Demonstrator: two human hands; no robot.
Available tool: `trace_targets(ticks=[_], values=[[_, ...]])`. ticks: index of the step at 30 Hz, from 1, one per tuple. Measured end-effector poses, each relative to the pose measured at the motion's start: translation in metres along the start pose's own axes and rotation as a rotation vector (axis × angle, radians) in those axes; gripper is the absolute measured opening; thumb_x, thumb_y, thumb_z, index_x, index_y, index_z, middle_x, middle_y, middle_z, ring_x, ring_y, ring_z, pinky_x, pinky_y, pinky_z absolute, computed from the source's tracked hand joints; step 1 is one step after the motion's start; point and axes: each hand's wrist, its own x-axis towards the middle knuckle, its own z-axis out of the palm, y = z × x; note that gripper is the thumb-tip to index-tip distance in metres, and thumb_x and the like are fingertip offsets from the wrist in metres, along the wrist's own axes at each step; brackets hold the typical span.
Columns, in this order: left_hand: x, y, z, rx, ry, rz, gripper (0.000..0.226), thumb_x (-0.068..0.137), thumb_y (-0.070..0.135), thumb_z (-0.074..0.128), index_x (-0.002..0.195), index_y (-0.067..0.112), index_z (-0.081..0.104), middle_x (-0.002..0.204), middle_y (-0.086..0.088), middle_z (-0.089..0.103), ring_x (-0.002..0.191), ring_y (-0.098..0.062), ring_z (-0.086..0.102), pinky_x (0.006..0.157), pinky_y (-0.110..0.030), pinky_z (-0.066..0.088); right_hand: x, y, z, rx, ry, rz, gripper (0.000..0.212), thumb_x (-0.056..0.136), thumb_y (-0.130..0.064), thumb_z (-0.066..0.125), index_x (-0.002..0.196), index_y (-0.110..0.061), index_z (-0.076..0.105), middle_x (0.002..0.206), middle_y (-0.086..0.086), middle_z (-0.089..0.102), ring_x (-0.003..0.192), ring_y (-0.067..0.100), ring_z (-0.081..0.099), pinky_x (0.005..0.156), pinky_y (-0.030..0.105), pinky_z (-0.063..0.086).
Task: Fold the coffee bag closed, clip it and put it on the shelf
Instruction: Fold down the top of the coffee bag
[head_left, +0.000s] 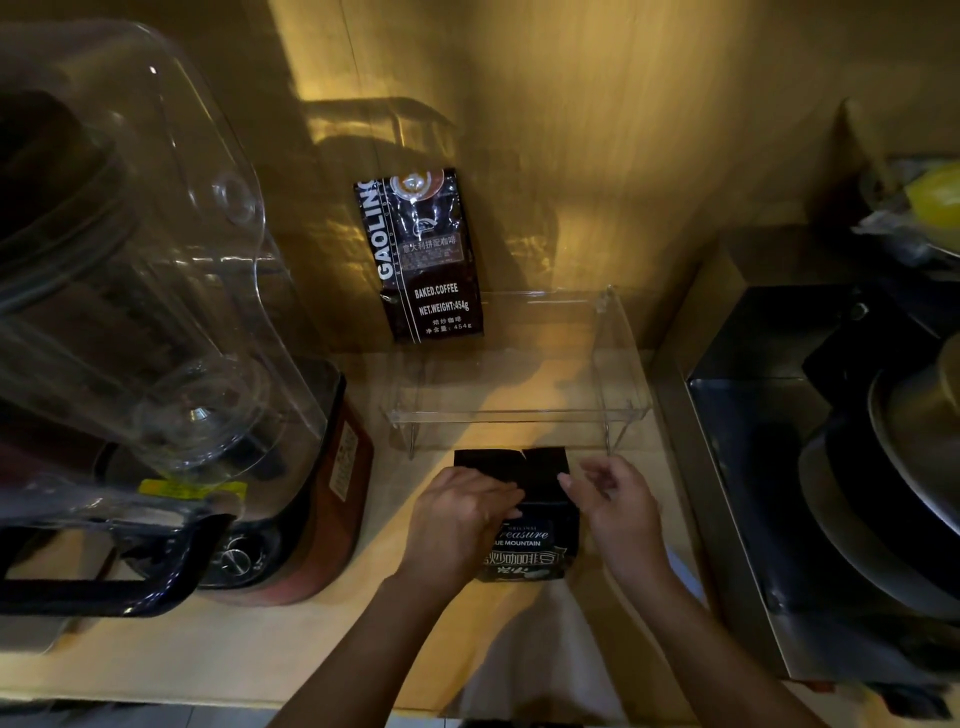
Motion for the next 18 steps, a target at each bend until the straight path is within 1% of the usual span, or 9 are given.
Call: trace_targets(ticks=[1, 2, 3, 5, 7, 9, 10, 13, 18], values=[[0.0, 0.0, 0.0, 0.003, 0.0, -0.003, 0.019, 0.077, 0.027, 0.057, 0.084, 0.019, 0.073, 0.084, 0.004, 0.076, 0.072, -0.012, 0.068, 0.069, -0.023, 0.053, -0.001, -0.001, -0.001, -0.128, -0.001, -0.134, 0.011, 0.078, -0.022, 0.068, 0.086, -0.027, 0.062, 0.089, -0.004, 0.06, 0.09, 0.016, 0.054, 0.082, 0.03, 0.031], [-0.001, -0.001, 0.001, 0.008, 0.003, -0.003, 0.017, 0.076, 0.026, 0.059, 0.084, 0.02, 0.073, 0.084, 0.005, 0.076, 0.072, -0.012, 0.068, 0.069, -0.022, 0.052, -0.003, -0.002, 0.0, -0.24, -0.017, -0.273, 0.011, 0.078, -0.022, 0.068, 0.089, -0.025, 0.066, 0.091, -0.002, 0.062, 0.092, 0.015, 0.053, 0.08, 0.027, 0.025], [-0.001, -0.001, 0.002, 0.011, 0.007, -0.004, 0.017, 0.075, 0.025, 0.06, 0.085, 0.02, 0.073, 0.084, 0.005, 0.076, 0.073, -0.012, 0.068, 0.069, -0.022, 0.051, -0.004, -0.004, 0.001, -0.332, -0.055, -0.397, 0.011, 0.078, -0.024, 0.066, 0.089, -0.022, 0.069, 0.09, 0.0, 0.064, 0.091, 0.015, 0.052, 0.075, 0.025, 0.021], [-0.002, -0.002, 0.003, 0.016, 0.01, -0.009, 0.02, 0.078, 0.027, 0.055, 0.086, 0.021, 0.072, 0.084, 0.005, 0.076, 0.072, -0.013, 0.068, 0.071, -0.025, 0.046, -0.007, -0.008, 0.005, -0.443, -0.16, -0.567, 0.019, 0.077, -0.031, 0.06, 0.086, -0.019, 0.071, 0.085, 0.0, 0.068, 0.088, 0.009, 0.048, 0.073, 0.027, 0.022], [-0.004, -0.004, 0.004, 0.016, 0.014, -0.021, 0.023, 0.078, 0.026, 0.051, 0.087, 0.021, 0.072, 0.082, 0.004, 0.076, 0.07, -0.015, 0.067, 0.072, -0.025, 0.039, -0.008, -0.01, 0.01, -0.513, -0.185, -0.68, 0.022, 0.075, -0.033, 0.058, 0.084, -0.017, 0.071, 0.082, 0.001, 0.069, 0.085, 0.007, 0.044, 0.074, 0.029, 0.024], [-0.005, -0.004, 0.005, 0.014, 0.019, -0.044, 0.02, 0.077, 0.025, 0.054, 0.085, 0.021, 0.072, 0.08, 0.004, 0.076, 0.069, -0.016, 0.067, 0.072, -0.025, 0.037, -0.007, -0.01, 0.012, -0.574, -0.149, -0.744, 0.015, 0.075, -0.026, 0.06, 0.081, -0.017, 0.071, 0.079, 0.0, 0.069, 0.082, 0.008, 0.045, 0.073, 0.029, 0.026], [-0.006, -0.004, 0.005, 0.009, 0.025, -0.055, 0.016, 0.076, 0.023, 0.057, 0.084, 0.021, 0.072, 0.079, 0.004, 0.075, 0.068, -0.016, 0.067, 0.072, -0.024, 0.037, -0.007, -0.01, 0.012, -0.599, -0.133, -0.762, 0.016, 0.077, -0.025, 0.057, 0.08, -0.017, 0.071, 0.079, -0.001, 0.069, 0.08, 0.01, 0.049, 0.073, 0.029, 0.026], [-0.007, -0.004, 0.007, -0.018, 0.035, -0.09, 0.01, 0.073, 0.018, 0.065, 0.079, 0.02, 0.072, 0.075, 0.003, 0.075, 0.066, -0.017, 0.066, 0.071, -0.025, 0.035, -0.008, -0.011, 0.012, -0.621, -0.137, -0.762, 0.028, 0.082, -0.028, 0.045, 0.077, -0.016, 0.07, 0.077, -0.001, 0.07, 0.073, 0.018, 0.06, 0.074, 0.029, 0.028], [-0.007, -0.003, 0.008, -0.058, 0.037, -0.112, 0.007, 0.073, 0.016, 0.065, 0.077, 0.018, 0.071, 0.072, 0.001, 0.074, 0.066, -0.018, 0.066, 0.07, -0.024, 0.035, -0.011, -0.016, 0.011, -0.603, -0.127, -0.779, 0.026, 0.081, -0.022, 0.045, 0.069, -0.015, 0.068, 0.07, -0.002, 0.069, 0.065, 0.016, 0.06, 0.071, 0.029, 0.029]])
